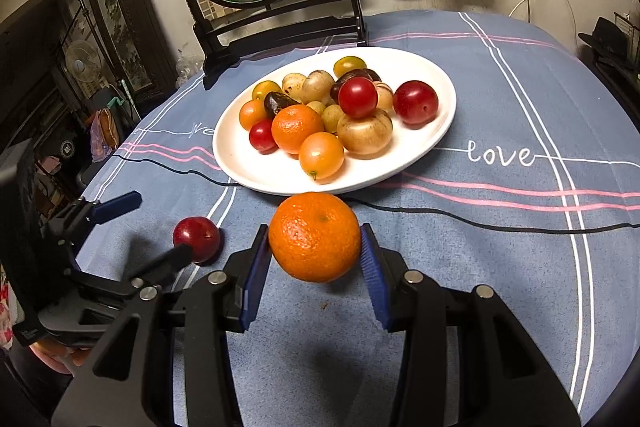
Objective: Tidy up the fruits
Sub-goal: 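Grasp the red plum with the left tool while the right tool holds the orange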
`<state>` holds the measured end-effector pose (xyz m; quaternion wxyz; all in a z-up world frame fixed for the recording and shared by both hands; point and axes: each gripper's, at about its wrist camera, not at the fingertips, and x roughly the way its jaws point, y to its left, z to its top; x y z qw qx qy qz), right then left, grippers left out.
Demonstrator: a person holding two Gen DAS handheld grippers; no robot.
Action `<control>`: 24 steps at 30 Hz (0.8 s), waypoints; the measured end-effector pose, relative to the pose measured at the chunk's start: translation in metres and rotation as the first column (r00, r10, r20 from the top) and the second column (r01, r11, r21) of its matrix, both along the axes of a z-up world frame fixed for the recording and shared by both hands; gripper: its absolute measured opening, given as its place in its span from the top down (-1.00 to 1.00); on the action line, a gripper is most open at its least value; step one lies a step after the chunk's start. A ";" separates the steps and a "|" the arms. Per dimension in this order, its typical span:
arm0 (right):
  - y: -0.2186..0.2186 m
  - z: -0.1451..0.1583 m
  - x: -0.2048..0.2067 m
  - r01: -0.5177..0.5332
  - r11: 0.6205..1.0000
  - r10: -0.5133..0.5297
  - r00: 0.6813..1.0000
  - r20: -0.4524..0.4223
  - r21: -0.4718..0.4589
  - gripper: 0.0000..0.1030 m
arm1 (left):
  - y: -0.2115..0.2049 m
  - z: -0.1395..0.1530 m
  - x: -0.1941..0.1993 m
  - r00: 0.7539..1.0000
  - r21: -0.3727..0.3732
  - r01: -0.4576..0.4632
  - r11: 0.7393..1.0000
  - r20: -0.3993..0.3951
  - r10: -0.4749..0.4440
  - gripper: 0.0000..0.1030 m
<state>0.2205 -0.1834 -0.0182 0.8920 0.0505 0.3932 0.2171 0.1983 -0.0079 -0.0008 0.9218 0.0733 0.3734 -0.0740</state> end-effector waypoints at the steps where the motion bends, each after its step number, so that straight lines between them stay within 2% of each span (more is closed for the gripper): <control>1: 0.001 0.000 -0.003 0.001 1.000 -0.001 1.000 0.001 0.000 0.13 | -0.002 0.000 0.001 1.000 0.003 0.004 1.000 0.002 -0.004 -0.88; 4: 0.001 -0.001 -0.002 0.002 1.000 -0.002 1.000 -0.006 0.001 0.13 | -0.006 -0.005 0.006 1.000 0.006 0.016 1.000 -0.012 -0.016 -0.78; 8: 0.000 0.000 -0.002 0.001 1.000 -0.001 1.000 -0.006 0.002 0.13 | -0.015 -0.014 0.014 0.998 0.024 0.037 0.999 -0.057 -0.036 -0.52; 12: 0.000 0.001 -0.003 -0.002 1.000 0.002 1.000 0.001 0.005 0.13 | -0.015 -0.018 0.016 0.997 0.023 0.036 0.999 -0.073 -0.035 -0.48; 16: 0.001 0.001 -0.003 -0.002 1.000 0.002 1.000 -0.002 0.005 0.13 | -0.015 -0.020 0.017 0.995 0.025 0.032 0.999 -0.094 -0.029 -0.29; 24: -0.001 0.000 -0.002 0.004 1.000 -0.004 1.000 -0.004 0.001 0.13 | -0.016 -0.022 0.016 0.993 0.026 0.036 0.999 -0.115 -0.033 -0.12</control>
